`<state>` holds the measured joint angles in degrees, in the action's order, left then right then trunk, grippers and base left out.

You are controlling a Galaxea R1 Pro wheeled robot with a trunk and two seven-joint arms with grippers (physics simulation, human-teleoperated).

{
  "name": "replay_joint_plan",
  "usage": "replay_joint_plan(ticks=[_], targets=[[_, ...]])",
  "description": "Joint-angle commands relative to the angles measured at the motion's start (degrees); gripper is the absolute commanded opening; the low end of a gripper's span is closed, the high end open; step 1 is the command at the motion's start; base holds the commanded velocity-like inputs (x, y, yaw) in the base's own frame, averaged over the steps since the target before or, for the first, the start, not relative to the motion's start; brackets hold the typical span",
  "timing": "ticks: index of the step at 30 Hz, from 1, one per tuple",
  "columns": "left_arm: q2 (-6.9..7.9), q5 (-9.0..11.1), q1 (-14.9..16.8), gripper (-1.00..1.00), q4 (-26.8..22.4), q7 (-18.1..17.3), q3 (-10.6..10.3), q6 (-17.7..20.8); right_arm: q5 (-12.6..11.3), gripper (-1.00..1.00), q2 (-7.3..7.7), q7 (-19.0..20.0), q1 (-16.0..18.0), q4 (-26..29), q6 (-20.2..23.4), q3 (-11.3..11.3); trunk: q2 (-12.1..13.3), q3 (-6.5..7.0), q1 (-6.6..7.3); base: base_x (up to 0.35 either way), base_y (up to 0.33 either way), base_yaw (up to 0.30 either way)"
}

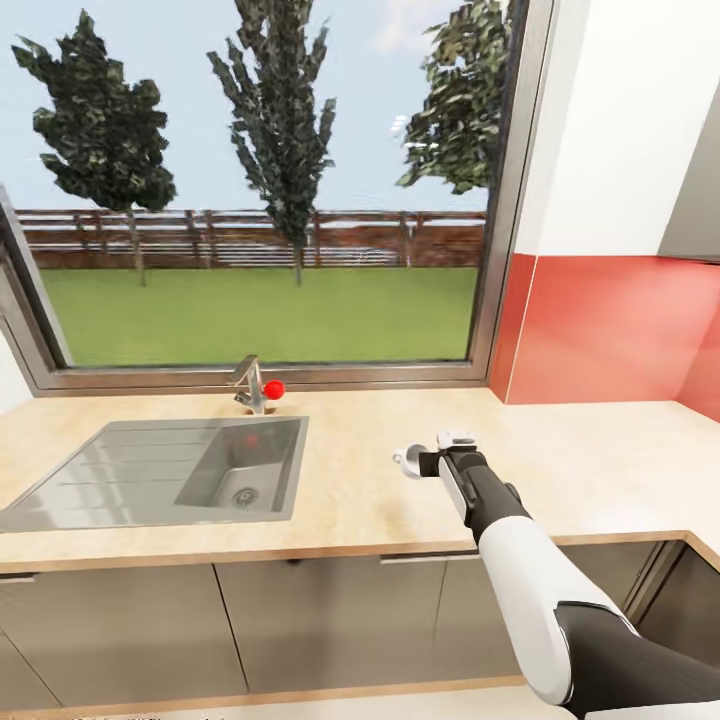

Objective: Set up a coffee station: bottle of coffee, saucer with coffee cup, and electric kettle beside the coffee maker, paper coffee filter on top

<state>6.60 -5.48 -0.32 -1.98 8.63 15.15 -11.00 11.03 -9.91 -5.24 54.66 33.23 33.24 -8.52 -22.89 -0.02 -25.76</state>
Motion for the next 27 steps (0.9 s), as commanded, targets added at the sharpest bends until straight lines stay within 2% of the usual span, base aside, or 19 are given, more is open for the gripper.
replay_joint_plan(ticks=[1,10,27], targets=[[-0.01,-0.55,-0.03,1.00,-0.04,0.15,0.44,-0.09,0.49,-1.00,-0.08,0.31,0.01,0.08,0.24,-0.35,-0.03,0.04,-0.02,0.000,0.000,0.174],[-0.18,-0.50,-0.03,1.00,-0.04,0.15,0.49,-0.12,0.45,-1.00,-0.08,0.29,0.01,0.08,0.24,-0.35,-0.03,0.44,-0.02,-0.055,0.049,0.234],[-0.19,-0.43,-0.03,1.00,-0.04,0.15,0.60,-0.14,0.47,-1.00,-0.08,0.32,0.01,0.08,0.24,-0.35,-0.03,1.05,-0.02,-0.195,0.231,0.259]])
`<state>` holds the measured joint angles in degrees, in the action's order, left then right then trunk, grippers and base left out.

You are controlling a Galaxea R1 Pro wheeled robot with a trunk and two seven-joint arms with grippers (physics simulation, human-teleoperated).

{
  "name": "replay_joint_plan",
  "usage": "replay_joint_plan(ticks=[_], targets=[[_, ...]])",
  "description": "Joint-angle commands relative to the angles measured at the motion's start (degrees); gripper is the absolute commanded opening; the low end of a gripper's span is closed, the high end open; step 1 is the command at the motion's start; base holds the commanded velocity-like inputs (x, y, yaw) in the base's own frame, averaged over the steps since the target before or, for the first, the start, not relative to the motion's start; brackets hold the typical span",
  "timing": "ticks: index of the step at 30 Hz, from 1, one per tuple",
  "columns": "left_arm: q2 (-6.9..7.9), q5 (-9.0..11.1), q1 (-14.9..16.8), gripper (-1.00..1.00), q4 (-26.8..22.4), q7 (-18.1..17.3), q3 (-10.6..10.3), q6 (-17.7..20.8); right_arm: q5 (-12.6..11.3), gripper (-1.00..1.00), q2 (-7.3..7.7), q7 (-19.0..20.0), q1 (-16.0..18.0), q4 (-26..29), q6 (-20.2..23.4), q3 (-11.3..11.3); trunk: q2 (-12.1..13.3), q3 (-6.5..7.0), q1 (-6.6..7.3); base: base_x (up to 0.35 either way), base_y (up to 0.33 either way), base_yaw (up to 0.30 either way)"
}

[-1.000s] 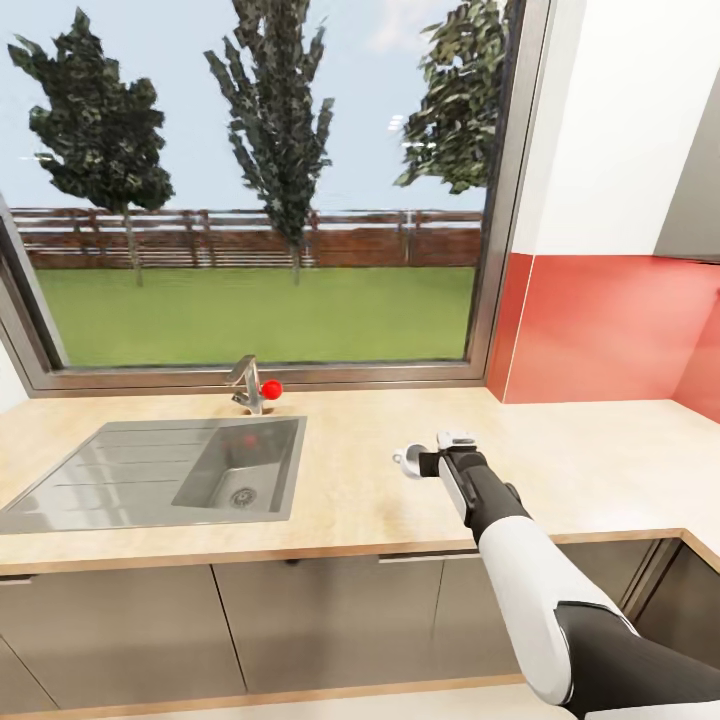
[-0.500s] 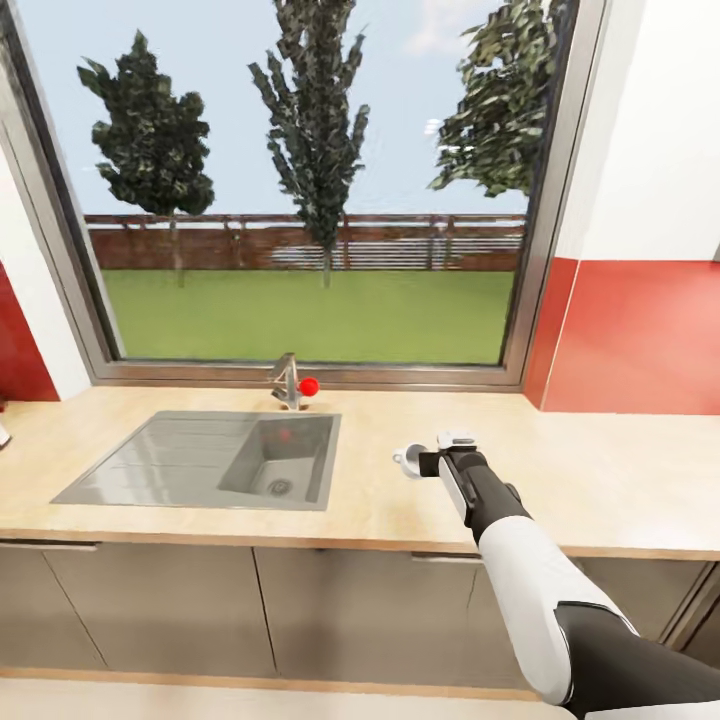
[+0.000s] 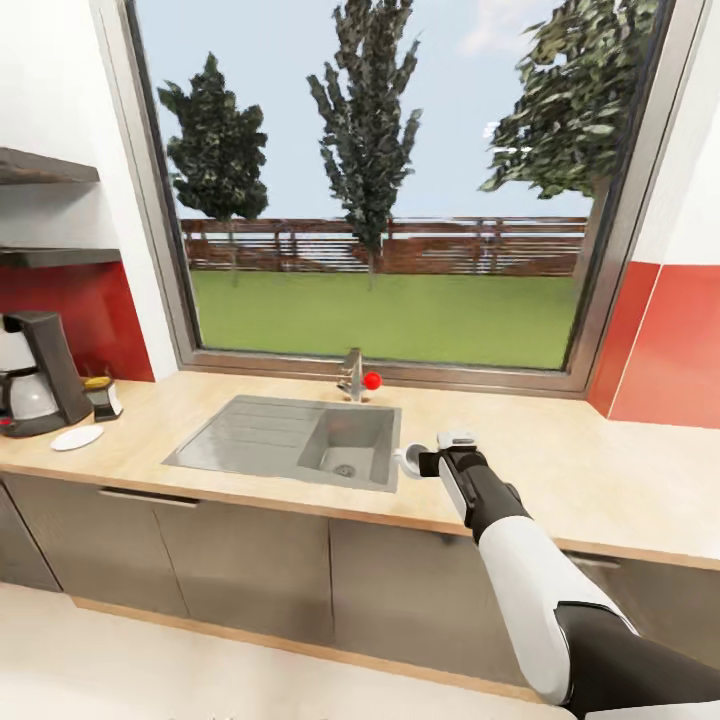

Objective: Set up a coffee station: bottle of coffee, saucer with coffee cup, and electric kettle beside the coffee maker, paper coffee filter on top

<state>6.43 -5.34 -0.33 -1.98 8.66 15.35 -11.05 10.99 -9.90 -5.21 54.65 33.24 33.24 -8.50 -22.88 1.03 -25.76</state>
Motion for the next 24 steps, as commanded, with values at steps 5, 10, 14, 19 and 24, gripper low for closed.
replay_joint_plan(ticks=[5,10,14,19,24], targets=[[-0.01,-0.55,-0.03,1.00,-0.04,0.13,0.52,-0.13,0.50,-1.00,-0.09,0.28,0.01,0.07,0.25,-0.37,-0.04,0.18,-0.02,-0.012,0.316,0.260],[-0.01,-0.55,-0.03,1.00,-0.04,0.13,0.54,-0.11,0.52,-1.00,-0.09,0.28,0.01,0.07,0.25,-0.37,-0.04,0.38,-0.02,0.000,0.171,0.260],[-0.01,-0.55,-0.03,1.00,-0.04,0.13,0.48,-0.15,0.50,-1.00,-0.09,0.29,0.01,0.07,0.25,-0.37,-0.04,0.53,-0.02,0.000,0.025,0.260],[-0.05,-0.55,-0.03,1.00,-0.04,0.13,0.47,-0.19,0.52,-1.00,-0.09,0.29,0.01,0.07,0.25,-0.37,-0.04,0.72,-0.02,0.000,0.004,0.260],[-0.04,-0.55,-0.03,1.00,-0.04,0.13,0.51,-0.14,0.51,-1.00,-0.09,0.28,0.01,0.07,0.25,-0.37,-0.04,0.91,-0.02,0.000,0.000,0.260]])
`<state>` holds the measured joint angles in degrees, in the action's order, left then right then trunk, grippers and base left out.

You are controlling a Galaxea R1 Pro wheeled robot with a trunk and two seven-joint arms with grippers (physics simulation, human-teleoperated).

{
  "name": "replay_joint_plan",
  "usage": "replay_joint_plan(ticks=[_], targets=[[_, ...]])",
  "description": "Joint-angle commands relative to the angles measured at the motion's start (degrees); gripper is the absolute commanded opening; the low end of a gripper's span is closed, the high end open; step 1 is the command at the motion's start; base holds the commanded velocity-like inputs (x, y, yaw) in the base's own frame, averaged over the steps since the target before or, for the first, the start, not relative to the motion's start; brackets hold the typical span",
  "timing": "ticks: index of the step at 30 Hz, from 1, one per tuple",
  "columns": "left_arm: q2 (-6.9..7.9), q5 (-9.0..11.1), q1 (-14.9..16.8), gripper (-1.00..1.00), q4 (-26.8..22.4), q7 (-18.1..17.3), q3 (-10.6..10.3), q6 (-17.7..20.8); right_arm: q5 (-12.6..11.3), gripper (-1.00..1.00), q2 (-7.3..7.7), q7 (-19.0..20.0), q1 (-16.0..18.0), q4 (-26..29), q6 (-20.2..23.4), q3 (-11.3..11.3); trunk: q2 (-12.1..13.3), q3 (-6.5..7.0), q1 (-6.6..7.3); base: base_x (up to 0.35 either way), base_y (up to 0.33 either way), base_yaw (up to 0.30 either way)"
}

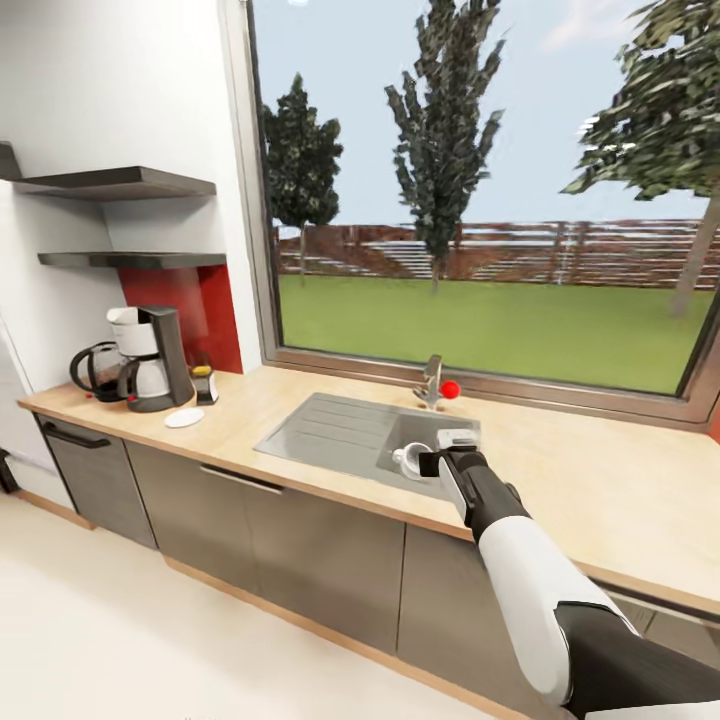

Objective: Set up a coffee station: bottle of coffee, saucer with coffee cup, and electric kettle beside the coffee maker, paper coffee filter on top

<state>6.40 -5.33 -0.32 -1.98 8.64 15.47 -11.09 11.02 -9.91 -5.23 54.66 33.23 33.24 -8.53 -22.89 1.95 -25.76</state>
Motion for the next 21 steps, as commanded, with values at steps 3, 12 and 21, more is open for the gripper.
replay_joint_plan(ticks=[3,12,21], targets=[[-0.02,-0.56,-0.03,1.00,-0.04,0.15,0.43,-0.08,0.49,-1.00,-0.08,0.31,0.01,0.08,0.25,-0.35,-0.03,0.11,-0.02,0.043,0.017,0.260],[-0.07,-0.56,-0.03,1.00,-0.05,0.15,0.44,-0.07,0.49,-1.00,-0.08,0.31,0.01,0.08,0.25,-0.35,-0.03,0.46,-0.02,0.165,0.196,0.260],[-0.07,-0.56,-0.03,1.00,-0.13,0.15,0.44,-0.07,0.49,-1.00,-0.08,0.31,0.01,0.08,0.25,-0.35,-0.03,0.80,-0.02,0.194,0.259,0.260]])
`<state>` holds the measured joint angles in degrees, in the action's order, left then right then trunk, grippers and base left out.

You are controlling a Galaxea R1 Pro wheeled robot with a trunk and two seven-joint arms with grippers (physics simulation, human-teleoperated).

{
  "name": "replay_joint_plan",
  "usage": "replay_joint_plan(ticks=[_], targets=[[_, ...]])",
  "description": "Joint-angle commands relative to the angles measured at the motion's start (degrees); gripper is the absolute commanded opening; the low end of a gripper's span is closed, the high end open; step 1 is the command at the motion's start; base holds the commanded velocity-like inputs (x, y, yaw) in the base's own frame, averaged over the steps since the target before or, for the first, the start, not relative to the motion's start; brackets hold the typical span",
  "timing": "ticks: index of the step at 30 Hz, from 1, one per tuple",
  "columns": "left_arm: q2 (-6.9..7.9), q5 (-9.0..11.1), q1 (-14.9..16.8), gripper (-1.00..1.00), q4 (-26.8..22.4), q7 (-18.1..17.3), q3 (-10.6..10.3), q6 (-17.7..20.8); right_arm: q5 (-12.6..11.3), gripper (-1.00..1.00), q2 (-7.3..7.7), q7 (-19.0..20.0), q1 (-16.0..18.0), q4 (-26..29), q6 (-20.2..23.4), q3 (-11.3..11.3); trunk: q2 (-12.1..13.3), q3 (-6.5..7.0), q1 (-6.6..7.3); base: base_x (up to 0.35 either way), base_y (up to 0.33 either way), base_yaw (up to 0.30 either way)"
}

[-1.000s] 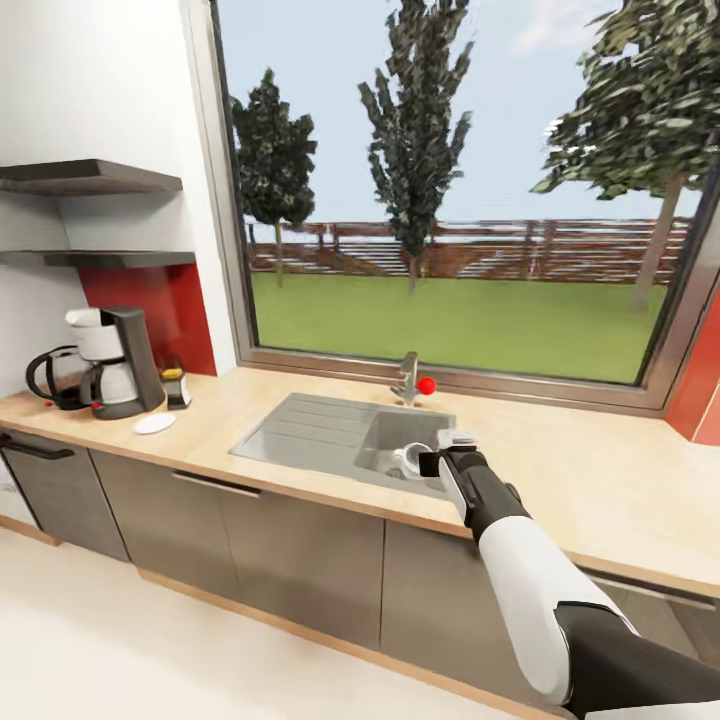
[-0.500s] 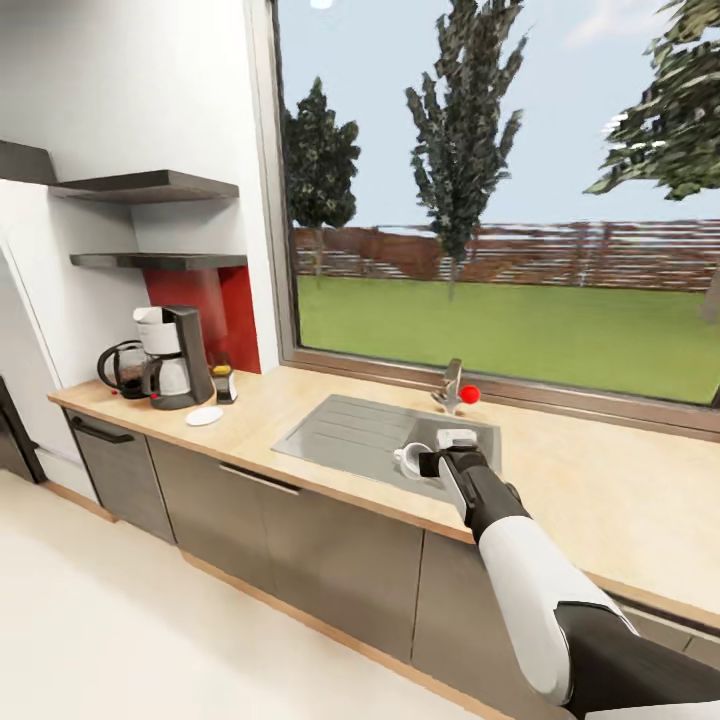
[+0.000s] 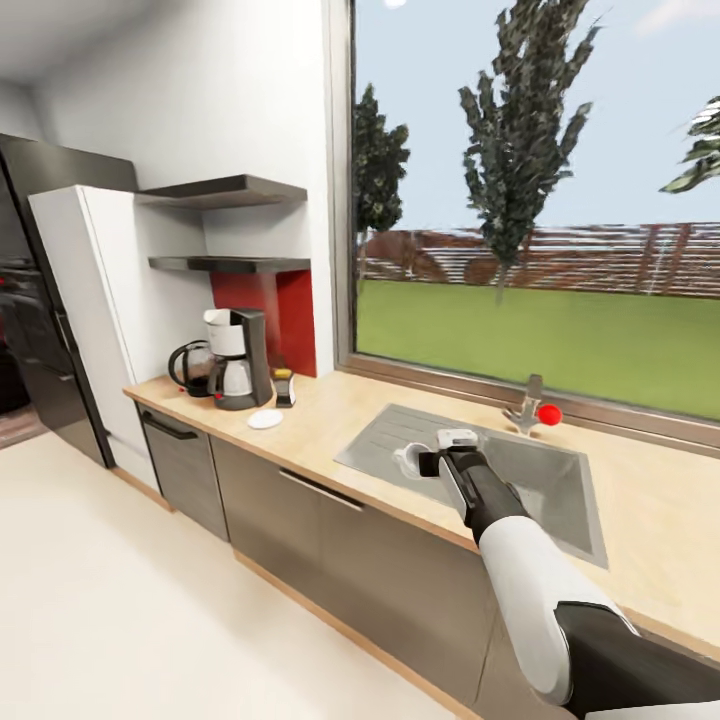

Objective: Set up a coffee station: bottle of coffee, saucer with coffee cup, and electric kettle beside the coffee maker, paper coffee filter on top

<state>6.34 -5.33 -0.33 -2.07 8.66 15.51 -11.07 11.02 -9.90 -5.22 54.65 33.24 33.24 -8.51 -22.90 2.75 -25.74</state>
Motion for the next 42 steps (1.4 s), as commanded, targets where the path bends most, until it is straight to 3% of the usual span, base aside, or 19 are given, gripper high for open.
replay_joint_plan(ticks=[1,42], targets=[[-0.01,-0.56,-0.02,1.00,-0.04,0.13,0.40,-0.09,0.50,-1.00,-0.09,0.29,0.01,0.07,0.25,-0.37,-0.02,0.04,-0.04,0.195,0.274,0.260],[-0.01,-0.56,-0.02,1.00,-0.04,0.13,0.40,-0.34,0.67,-1.00,-0.09,0.30,0.01,-0.10,0.24,-0.28,-0.02,0.15,-0.04,0.195,0.282,0.018]])
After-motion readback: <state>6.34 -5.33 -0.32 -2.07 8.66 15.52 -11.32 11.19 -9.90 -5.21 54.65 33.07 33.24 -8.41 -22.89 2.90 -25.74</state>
